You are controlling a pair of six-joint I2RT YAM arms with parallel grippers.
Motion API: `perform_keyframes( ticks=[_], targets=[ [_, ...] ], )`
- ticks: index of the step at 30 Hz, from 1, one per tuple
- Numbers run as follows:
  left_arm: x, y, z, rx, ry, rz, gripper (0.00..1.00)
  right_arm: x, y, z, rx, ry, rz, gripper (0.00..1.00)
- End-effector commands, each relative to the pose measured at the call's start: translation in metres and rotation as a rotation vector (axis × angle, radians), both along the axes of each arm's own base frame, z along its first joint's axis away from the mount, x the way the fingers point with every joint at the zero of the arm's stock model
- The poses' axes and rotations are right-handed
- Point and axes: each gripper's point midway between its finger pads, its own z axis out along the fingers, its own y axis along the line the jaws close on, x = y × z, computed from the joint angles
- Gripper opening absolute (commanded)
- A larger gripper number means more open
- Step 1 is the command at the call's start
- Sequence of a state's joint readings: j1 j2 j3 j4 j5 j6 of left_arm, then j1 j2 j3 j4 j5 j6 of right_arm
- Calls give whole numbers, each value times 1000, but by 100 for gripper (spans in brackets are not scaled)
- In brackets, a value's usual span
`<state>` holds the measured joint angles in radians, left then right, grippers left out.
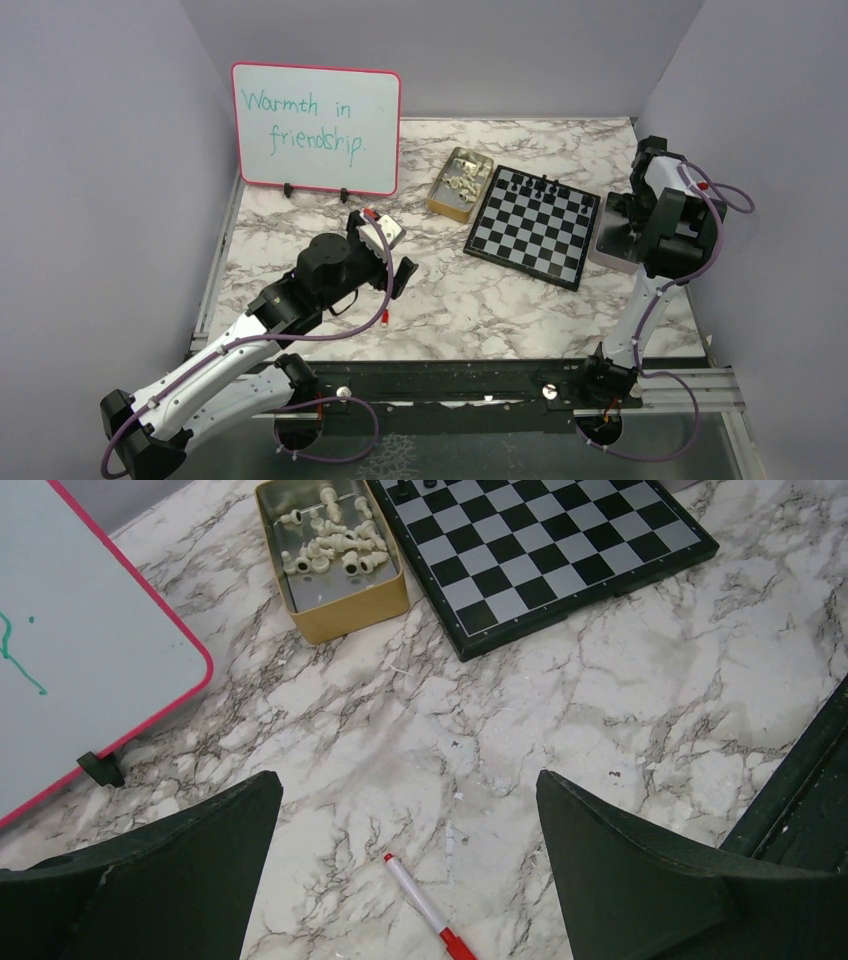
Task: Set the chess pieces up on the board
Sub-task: Pick up the chess piece from the storage box.
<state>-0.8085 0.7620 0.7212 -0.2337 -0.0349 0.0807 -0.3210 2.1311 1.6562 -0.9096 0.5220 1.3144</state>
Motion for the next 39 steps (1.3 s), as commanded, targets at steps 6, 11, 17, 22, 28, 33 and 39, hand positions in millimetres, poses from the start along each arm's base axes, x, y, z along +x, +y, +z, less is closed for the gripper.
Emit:
perform_keyframes(
  ticks=[6, 11, 17, 22, 28, 33, 39],
  targets=[
    [0, 2, 0, 6, -20, 8, 99, 1, -16, -3, -59, 41, -20, 42],
    [1, 2, -2, 10, -15, 8, 99, -2, -13, -6, -46, 38, -14, 33],
    [3, 3, -7, 27, -11, 21, 99, -9, -7, 11, -26, 48, 19, 16],
    [3, 3, -7, 28, -11, 21, 99, -14, 3, 26, 2, 17, 101, 6],
    [4, 4, -9, 34, -9, 26, 99, 4, 5, 60, -25, -53, 287, 2],
    [4, 2, -11, 37, -3, 18, 99, 37, 12, 93, -47, -146, 552, 1],
    [5, 4, -14, 44, -2, 28, 99, 58, 70, 108, 34, -326, 1038, 2]
  ],
)
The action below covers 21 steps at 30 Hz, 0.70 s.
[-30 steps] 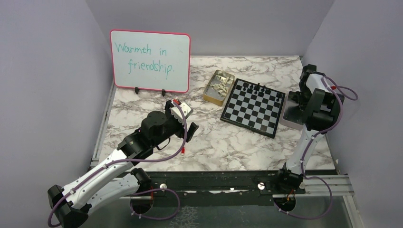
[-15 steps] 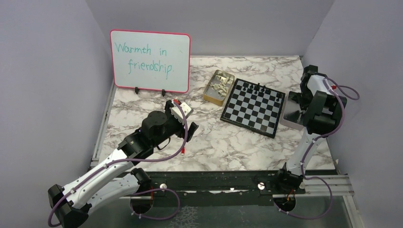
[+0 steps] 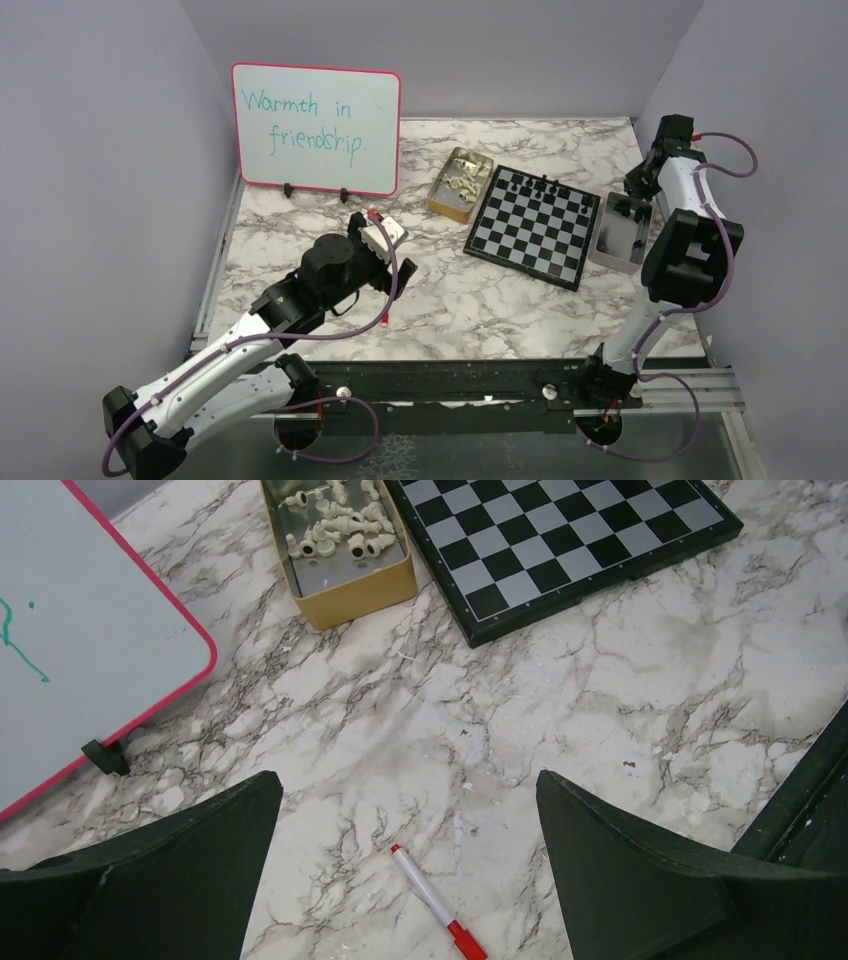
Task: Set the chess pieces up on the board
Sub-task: Pick up the chess piece from the storage box, then place the chess piece on the chessboard.
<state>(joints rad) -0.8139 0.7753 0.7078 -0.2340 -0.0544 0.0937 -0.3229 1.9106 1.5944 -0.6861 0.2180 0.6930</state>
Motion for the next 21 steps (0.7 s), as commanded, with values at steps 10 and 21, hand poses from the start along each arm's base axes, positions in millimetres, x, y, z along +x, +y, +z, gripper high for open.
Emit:
perform_keyframes(
  ticks=[10, 21],
  targets=[
    [4, -5, -18, 36, 36, 1, 99, -17, 109, 26, 179, -93, 775, 1],
    [12, 2, -27, 62, 35, 57, 98, -33, 208, 29, 317, -169, 1057, 1]
  ],
)
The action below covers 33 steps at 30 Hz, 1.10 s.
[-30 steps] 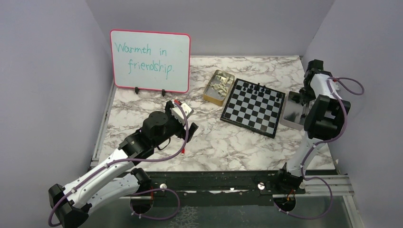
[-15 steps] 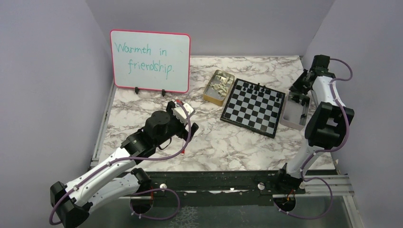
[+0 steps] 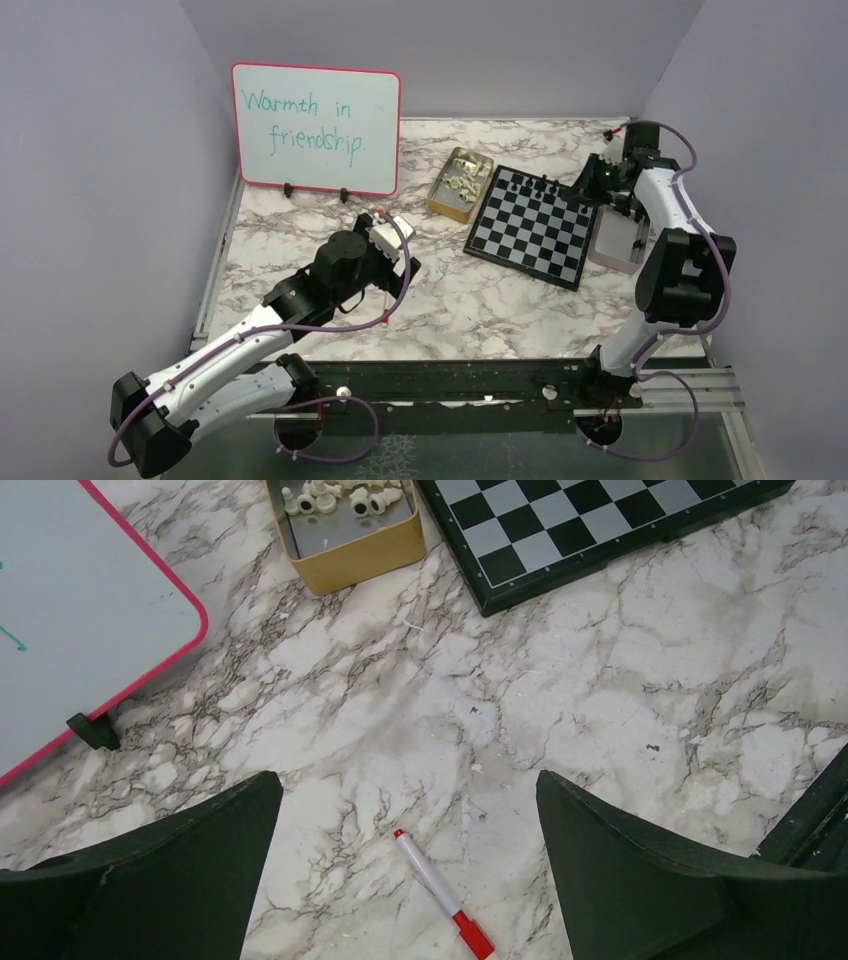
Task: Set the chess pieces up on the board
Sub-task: Place the chess piece on the chessboard.
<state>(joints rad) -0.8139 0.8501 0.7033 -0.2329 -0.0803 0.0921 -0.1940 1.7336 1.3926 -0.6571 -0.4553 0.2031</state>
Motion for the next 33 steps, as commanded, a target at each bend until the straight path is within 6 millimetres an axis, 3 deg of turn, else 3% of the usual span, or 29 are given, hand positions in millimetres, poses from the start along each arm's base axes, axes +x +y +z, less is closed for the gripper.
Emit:
perform_keyframes(
  ticks=[1, 3, 8, 11, 16, 19, 28, 33],
  targets=[
    [4, 3, -6, 5, -9, 31, 98, -7, 49, 3, 48, -3, 181, 2],
    [5, 3, -6, 11, -3, 34, 97, -7, 60, -4, 53, 51, 212, 4],
    [6, 3, -5, 12, -6, 40, 96, 5, 91, 6, 99, 56, 182, 1],
    [6, 4, -6, 15, -8, 46, 96, -8, 111, 4, 119, 98, 225, 1],
    [4, -1, -5, 7, 2, 19, 94, -41, 118, -9, 20, 204, 324, 1],
    [4, 1, -1, 1, -8, 21, 94, -48, 111, -12, -42, 232, 365, 1],
    [3, 4, 9, -28, -47, 27, 95, -77, 62, -26, -305, 452, 404, 1],
    [2, 5, 9, -28, -50, 25, 95, -81, 58, -35, -320, 486, 409, 3]
  ],
)
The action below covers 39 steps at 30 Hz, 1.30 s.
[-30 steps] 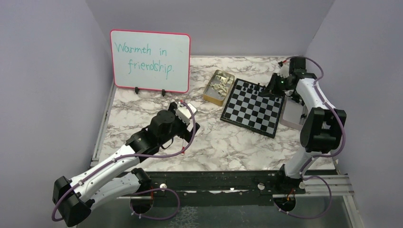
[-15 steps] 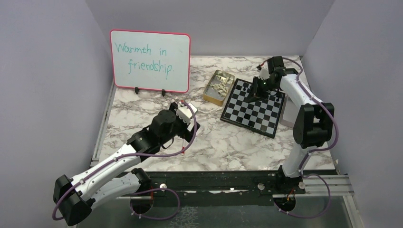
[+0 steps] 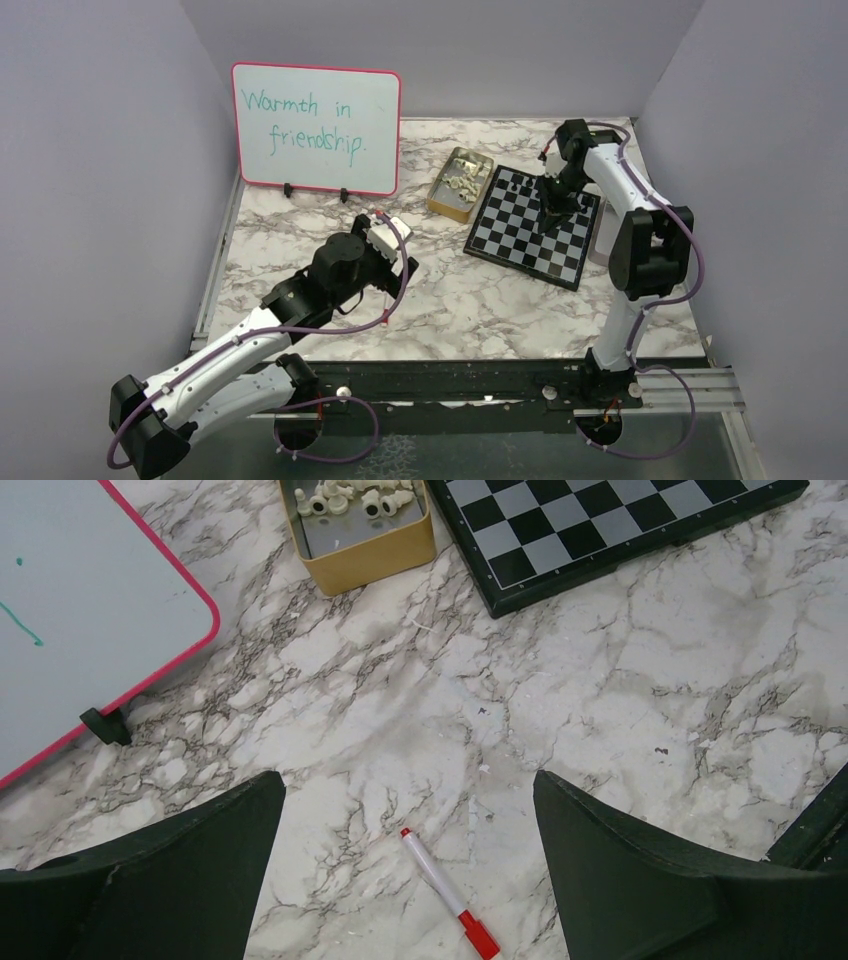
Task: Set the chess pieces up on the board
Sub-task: Place the chess piece on the chessboard.
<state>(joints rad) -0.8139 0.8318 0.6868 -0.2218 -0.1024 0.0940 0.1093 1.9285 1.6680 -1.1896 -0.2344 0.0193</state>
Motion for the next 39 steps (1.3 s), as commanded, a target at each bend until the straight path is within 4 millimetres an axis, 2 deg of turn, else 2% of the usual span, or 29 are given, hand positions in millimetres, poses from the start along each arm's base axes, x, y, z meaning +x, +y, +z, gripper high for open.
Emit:
perform_keyframes(
  ticks=[1, 12, 18, 22, 28, 39],
  targets=[
    [1, 1, 10, -28, -37, 6, 96, -16, -17, -10, -80, 80, 29, 3],
    [0, 1, 15, -36, -52, 3, 96, -31, -17, -29, -105, 151, 44, 4],
    [-1, 1, 16, -41, -51, -5, 96, -42, -4, -44, -97, 207, 93, 7],
    [-1, 2, 17, -40, -55, -2, 96, -38, 7, -47, -80, 216, 122, 9],
    [-1, -2, 15, -41, -44, -16, 96, -39, 4, -55, -99, 234, 132, 9],
    [-2, -1, 14, -40, -46, -16, 96, -16, -3, -45, -160, 172, 128, 19]
  ],
)
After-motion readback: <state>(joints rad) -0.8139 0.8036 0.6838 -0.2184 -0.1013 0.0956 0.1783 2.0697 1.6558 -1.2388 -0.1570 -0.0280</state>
